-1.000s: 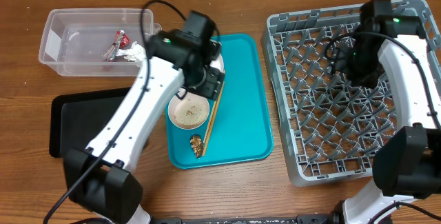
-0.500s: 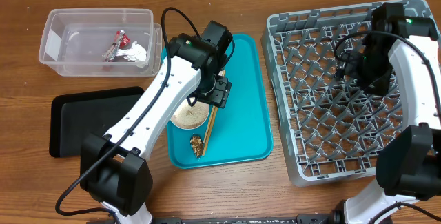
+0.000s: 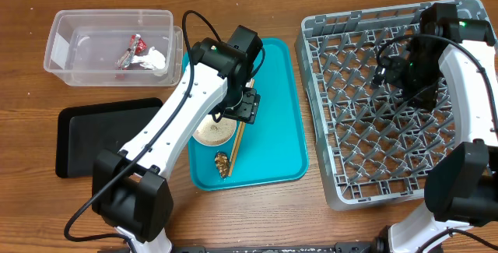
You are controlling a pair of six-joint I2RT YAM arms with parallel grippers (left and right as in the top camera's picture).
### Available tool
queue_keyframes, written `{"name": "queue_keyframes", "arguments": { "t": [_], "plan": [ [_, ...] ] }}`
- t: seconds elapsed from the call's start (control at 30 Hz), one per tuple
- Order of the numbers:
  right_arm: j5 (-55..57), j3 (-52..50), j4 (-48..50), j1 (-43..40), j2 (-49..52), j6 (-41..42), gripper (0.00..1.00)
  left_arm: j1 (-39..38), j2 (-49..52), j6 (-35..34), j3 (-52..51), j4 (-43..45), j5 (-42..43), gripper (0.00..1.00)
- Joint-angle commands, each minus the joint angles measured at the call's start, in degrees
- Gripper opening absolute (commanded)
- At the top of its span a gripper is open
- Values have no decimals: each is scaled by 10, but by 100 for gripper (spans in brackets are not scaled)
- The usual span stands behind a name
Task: Sort waste into correct bins and load items into the dishwasher
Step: 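Reach the left gripper to the rice bowl and grasp its rim, then carry the rice bowl left and tip the rice onto the black tray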
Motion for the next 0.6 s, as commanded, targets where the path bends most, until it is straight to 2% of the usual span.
{"name": "queue_keyframes", "arguments": {
  "t": [0.0, 0.57],
  "plan": [
    [-26, 7, -2, -2, -22, 0, 96, -9, 23, -25, -3, 1, -9, 76],
    [-26, 7, -7, -2, -22, 0, 99, -11, 151, -24, -3, 32, -7, 76]
  ]
}}
